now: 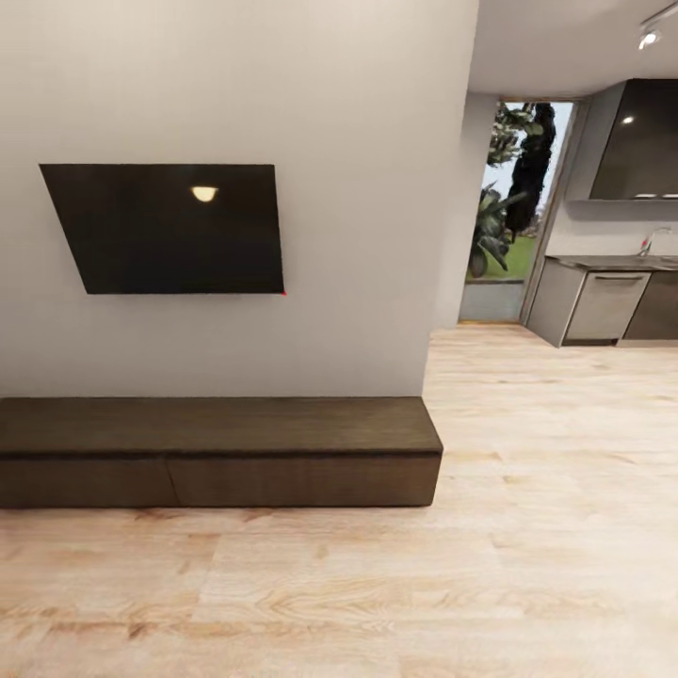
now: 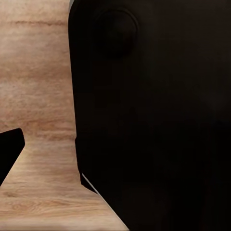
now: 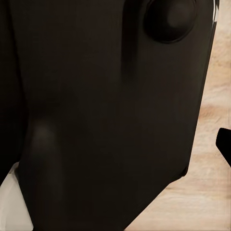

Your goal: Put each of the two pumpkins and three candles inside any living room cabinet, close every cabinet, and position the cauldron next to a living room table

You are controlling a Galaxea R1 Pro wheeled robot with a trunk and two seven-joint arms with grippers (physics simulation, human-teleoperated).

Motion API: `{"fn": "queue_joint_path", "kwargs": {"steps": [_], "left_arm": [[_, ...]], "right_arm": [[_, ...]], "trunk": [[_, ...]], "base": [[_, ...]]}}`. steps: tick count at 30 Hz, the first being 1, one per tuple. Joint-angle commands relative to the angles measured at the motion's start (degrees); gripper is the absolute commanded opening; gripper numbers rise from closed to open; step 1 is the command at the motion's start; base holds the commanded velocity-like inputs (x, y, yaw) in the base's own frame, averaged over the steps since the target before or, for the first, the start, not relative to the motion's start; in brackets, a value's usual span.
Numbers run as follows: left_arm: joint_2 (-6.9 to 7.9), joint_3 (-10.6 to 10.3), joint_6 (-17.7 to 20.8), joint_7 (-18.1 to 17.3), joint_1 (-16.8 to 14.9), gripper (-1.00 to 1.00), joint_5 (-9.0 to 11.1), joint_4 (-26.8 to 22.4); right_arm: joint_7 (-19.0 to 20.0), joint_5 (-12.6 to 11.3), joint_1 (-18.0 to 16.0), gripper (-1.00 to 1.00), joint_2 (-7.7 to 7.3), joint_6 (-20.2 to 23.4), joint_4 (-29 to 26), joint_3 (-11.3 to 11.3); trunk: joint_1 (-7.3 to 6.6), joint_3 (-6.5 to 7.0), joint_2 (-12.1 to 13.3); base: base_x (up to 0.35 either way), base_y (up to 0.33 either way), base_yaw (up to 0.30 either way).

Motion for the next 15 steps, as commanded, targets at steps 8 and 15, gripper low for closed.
{"fn": "queue_joint_path", "kwargs": {"steps": [8, 15], "left_arm": [[0.06, -0.07, -0.12, -0.01, -0.02, 1.0, -0.03, 0.03], [0.08, -0.09, -0.18, -0.01, -0.02, 1.0, -0.08, 0.03]], "right_arm": [[-0.03, 0.04, -0.01, 1.0, 0.01, -0.03, -0.04, -0.01], [0.0, -0.03, -0.01, 1.0, -0.01, -0.03, -0.04, -0.08]], "trunk": [[0.0, -0.06, -0.02], [0.0, -0.06, -0.02]], "base": [[0.096, 0.056, 0.012], [0.243, 0.105, 0.001]]}}
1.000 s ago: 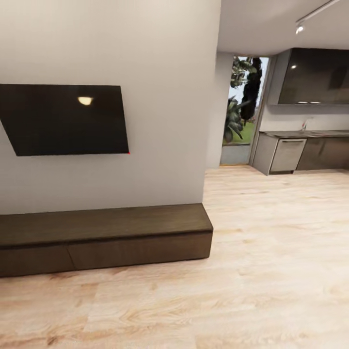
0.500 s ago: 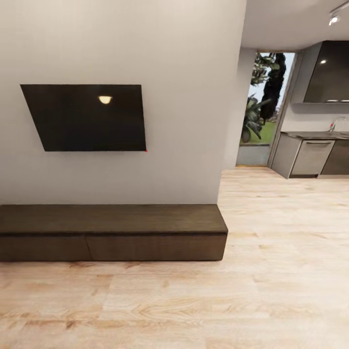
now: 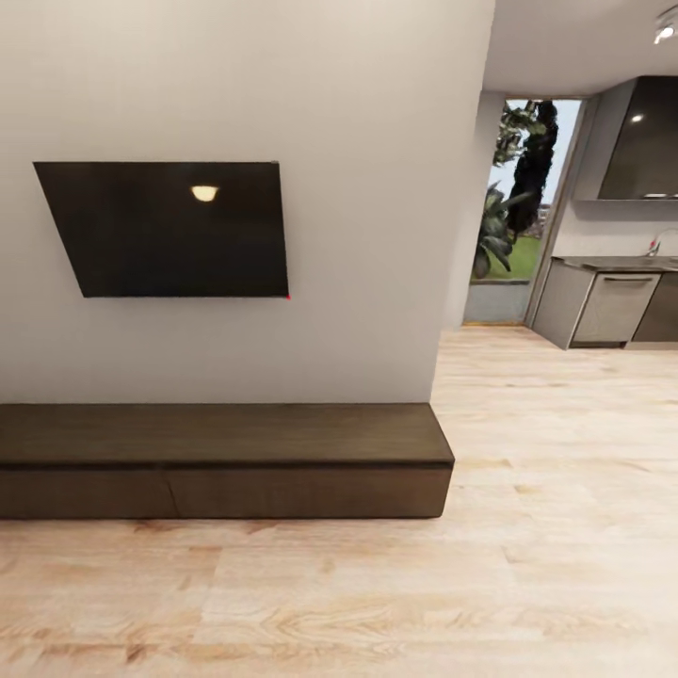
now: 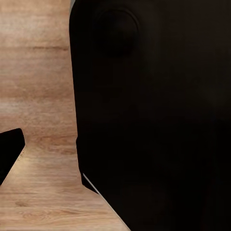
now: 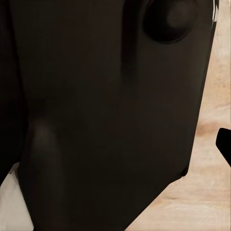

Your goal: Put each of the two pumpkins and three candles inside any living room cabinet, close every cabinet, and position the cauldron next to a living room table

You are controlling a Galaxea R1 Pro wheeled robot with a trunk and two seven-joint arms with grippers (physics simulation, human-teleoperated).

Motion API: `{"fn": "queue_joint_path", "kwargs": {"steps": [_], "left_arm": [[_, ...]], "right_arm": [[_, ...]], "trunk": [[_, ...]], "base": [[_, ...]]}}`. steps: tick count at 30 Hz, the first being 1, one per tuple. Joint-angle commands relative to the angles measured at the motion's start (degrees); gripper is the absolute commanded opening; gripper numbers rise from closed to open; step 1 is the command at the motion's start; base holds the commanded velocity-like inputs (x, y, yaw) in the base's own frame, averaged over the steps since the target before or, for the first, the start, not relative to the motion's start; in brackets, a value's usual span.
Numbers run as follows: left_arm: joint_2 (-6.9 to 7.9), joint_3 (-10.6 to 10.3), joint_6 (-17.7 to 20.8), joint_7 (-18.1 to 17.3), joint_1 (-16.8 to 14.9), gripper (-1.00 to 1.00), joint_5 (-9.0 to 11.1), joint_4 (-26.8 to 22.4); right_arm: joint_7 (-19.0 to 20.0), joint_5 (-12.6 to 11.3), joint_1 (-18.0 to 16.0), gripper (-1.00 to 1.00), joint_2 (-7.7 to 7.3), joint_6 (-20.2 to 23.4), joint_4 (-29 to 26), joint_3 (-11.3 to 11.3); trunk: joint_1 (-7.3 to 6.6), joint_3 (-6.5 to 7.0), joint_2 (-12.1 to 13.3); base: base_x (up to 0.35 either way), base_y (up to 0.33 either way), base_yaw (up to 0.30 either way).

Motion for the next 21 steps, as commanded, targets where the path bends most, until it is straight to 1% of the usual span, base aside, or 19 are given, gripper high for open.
{"fn": "queue_joint_path", "kwargs": {"steps": [1, 7, 19, 21], "left_arm": [[0.01, -0.02, -0.11, -0.01, -0.02, 1.0, -0.02, 0.02], [0.01, -0.06, -0.12, -0.02, -0.02, 1.0, -0.05, 0.02], [0.01, -0.11, -1.37, -0.01, -0.02, 1.0, -0.17, 0.02], [0.01, -0.11, -1.46, -0.01, -0.02, 1.0, -0.17, 0.02]], "right_arm": [[-0.06, 0.03, -0.01, 1.0, -0.02, -0.03, 0.0, -0.02], [-0.06, -0.28, -0.01, 1.0, -0.06, -0.03, -0.08, -0.13], [-0.05, -0.57, -0.01, 1.0, -0.07, -0.03, -0.1, -0.26], [-0.06, -0.59, -0.01, 1.0, -0.07, -0.06, -0.1, -0.3]], "trunk": [[0.02, -0.04, -0.02], [0.02, -0.04, -0.02], [0.02, -0.04, -0.02], [0.02, -0.04, -0.02]], "base": [[0.158, 0.03, 0.0], [0.137, 0.012, 0.0], [0.304, 0.0, 0.0], [0.192, -0.023, 0.0]]}}
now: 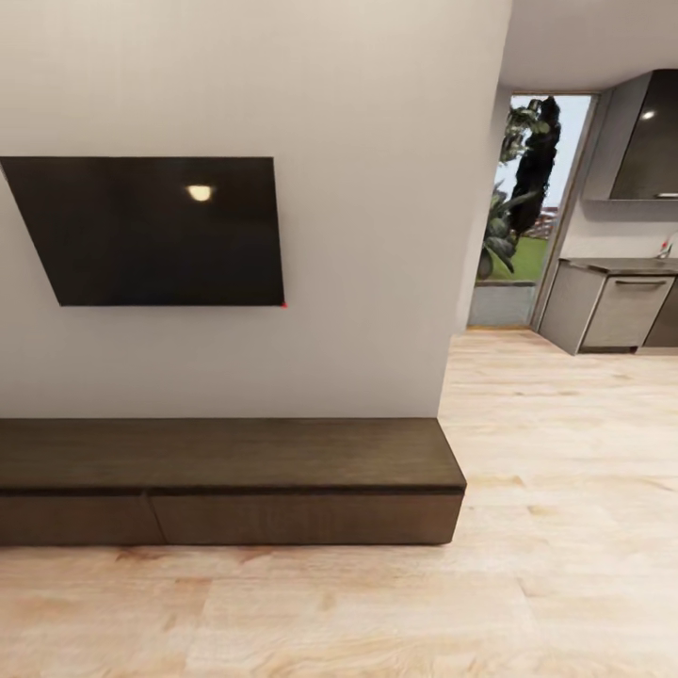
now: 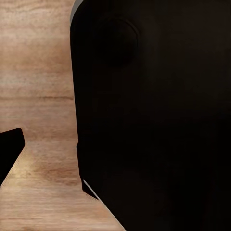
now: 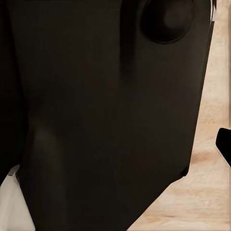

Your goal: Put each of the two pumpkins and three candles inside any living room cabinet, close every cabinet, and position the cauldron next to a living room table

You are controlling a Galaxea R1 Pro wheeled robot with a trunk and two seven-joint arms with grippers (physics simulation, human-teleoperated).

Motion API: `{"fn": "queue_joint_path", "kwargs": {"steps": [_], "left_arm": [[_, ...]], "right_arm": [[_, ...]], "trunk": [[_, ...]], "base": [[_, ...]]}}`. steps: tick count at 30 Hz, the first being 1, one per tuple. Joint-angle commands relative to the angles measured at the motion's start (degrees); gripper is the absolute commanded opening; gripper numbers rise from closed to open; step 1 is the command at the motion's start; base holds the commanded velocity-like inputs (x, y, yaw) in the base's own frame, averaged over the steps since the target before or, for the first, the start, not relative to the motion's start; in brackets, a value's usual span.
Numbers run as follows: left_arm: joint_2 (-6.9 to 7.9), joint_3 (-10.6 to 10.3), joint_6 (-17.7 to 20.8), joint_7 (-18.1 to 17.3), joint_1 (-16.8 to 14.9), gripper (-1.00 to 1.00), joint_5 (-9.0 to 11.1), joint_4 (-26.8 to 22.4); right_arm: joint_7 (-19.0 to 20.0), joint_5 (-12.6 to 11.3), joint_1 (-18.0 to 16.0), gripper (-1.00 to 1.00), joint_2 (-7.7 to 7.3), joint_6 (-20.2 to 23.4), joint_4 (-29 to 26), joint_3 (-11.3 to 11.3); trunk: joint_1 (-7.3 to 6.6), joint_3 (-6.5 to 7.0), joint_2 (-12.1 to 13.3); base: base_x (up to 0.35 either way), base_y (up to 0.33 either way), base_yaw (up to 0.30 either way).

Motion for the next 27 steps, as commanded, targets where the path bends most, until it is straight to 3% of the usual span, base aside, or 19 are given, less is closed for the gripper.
{"fn": "queue_joint_path", "kwargs": {"steps": [1, 15, 27], "left_arm": [[0.01, -0.02, -0.29, -0.01, -0.03, 1.0, -0.03, 0.06], [0.01, 0.06, -2.99, -0.01, -0.03, 1.0, -0.01, 0.06], [0.01, 0.06, -4.61, -0.01, -0.03, 1.0, 0.15, 0.06]], "right_arm": [[-0.06, -0.02, -0.01, 1.0, 0.01, -0.04, -0.01, -0.01], [-0.02, 0.0, -0.01, 1.0, 0.0, -0.11, -0.67, -0.06], [-0.02, -0.14, -0.01, 1.0, 0.18, -3.12, -0.83, -0.18]], "trunk": [[0.02, -0.04, -0.02], [0.02, -0.04, -0.02], [0.02, -0.04, -0.02]], "base": [[0.136, -0.016, 0.0], [0.024, -0.003, 0.0], [0.0, 0.0, 0.0]]}}
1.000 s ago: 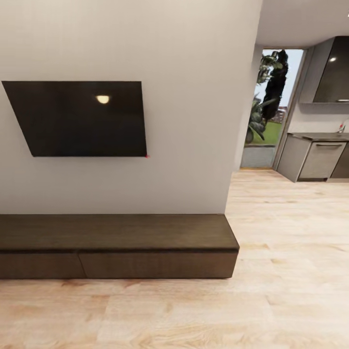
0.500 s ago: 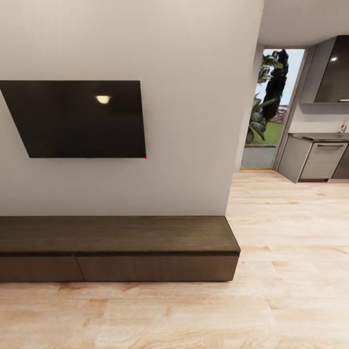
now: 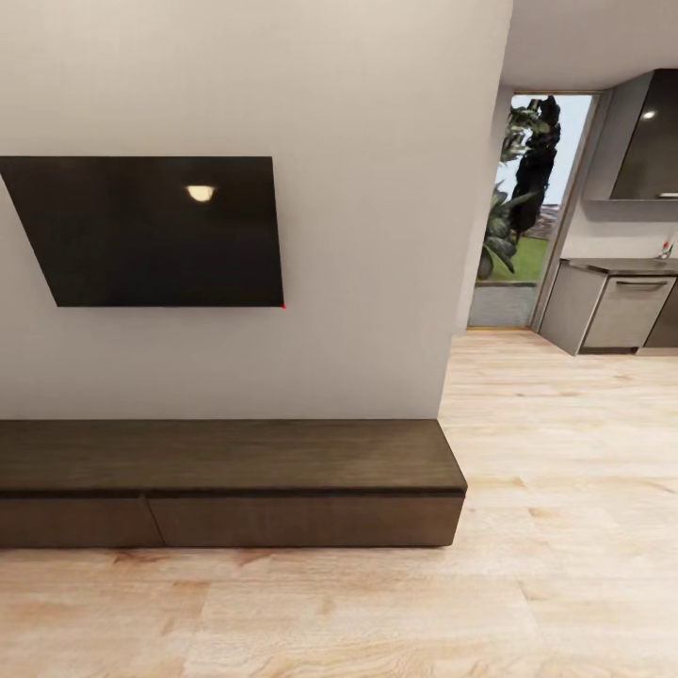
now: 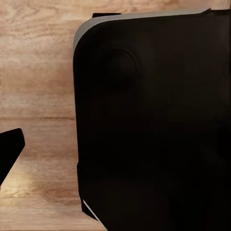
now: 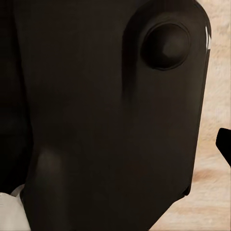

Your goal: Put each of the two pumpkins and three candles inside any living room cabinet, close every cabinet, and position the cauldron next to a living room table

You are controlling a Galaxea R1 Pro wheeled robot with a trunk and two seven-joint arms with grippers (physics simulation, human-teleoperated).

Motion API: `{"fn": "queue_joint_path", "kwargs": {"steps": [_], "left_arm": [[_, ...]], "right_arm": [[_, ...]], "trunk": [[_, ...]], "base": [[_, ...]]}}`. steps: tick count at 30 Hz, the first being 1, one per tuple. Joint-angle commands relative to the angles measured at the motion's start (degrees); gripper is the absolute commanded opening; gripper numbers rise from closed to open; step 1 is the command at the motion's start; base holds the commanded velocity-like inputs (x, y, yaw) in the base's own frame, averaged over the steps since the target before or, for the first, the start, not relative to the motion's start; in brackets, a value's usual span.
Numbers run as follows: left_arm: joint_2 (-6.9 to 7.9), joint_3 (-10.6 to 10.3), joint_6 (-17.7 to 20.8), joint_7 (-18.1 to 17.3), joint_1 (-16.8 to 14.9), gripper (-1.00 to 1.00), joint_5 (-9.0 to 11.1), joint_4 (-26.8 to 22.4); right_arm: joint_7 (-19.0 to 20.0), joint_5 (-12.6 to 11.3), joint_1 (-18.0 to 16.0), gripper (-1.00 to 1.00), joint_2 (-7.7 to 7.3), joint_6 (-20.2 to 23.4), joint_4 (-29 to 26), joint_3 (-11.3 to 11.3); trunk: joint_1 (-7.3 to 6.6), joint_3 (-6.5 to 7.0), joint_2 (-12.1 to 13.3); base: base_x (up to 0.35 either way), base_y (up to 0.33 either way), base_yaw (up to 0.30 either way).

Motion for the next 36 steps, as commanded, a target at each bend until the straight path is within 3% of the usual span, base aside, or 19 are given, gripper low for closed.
{"fn": "queue_joint_path", "kwargs": {"steps": [1, 8, 17, 20, 26, 32, 36], "left_arm": [[0.01, -0.02, -0.63, -0.01, -0.03, 1.0, 0.0, 0.05], [0.17, 0.1, -2.93, -0.01, -0.03, 1.0, 0.1, 0.01], [2.91, 0.45, -5.3, 0.23, -0.06, 1.0, 0.33, -1.05], [3.71, 0.41, -5.46, 0.31, -0.08, 1.0, 0.3, -1.6], [4.0, 0.31, -5.53, 0.34, -0.69, 1.0, 0.19, -3.4], [4.04, 0.26, -5.44, 0.48, -0.95, 1.0, 0.11, -5.78], [3.99, 0.19, -5.3, 0.54, -0.98, 1.0, 0.07, -7.32]], "right_arm": [[-0.04, -0.03, 0.0, 1.0, 0.05, -0.31, -0.07, 0.0], [-0.08, -0.02, 0.0, 1.0, 1.27, -2.07, -2.95, -0.01], [-1.05, -0.1, -0.68, 1.0, 2.49, -2.09, -11.62, -0.1], [-4.7, -0.13, -3.31, 1.0, 3.96, -1.88, -15.13, -0.14], [-11.33, -1.18, -8.24, 1.0, 6.01, -2.09, -17.11, -0.1], [-12.45, -4.45, -10.26, 1.0, 6.19, -2.26, -17.37, -0.07], [-12.58, -5.32, -11.36, 1.0, 6.06, -2.31, -17.41, -0.13]], "trunk": [[0.0, -0.05, -0.03], [0.0, -0.05, -0.03], [0.0, -0.05, -0.03], [0.0, -0.05, -0.03], [0.0, -0.05, -0.03], [0.0, -0.05, -0.03], [0.0, -0.05, -0.03]], "base": [[0.0, 0.0, 0.0], [0.0, 0.0, 0.0], [0.0, 0.0, 0.0], [0.0, 0.0, 0.0], [0.0, 0.0, 0.0], [0.0, 0.0, 0.0], [0.0, 0.0, 0.0]]}}
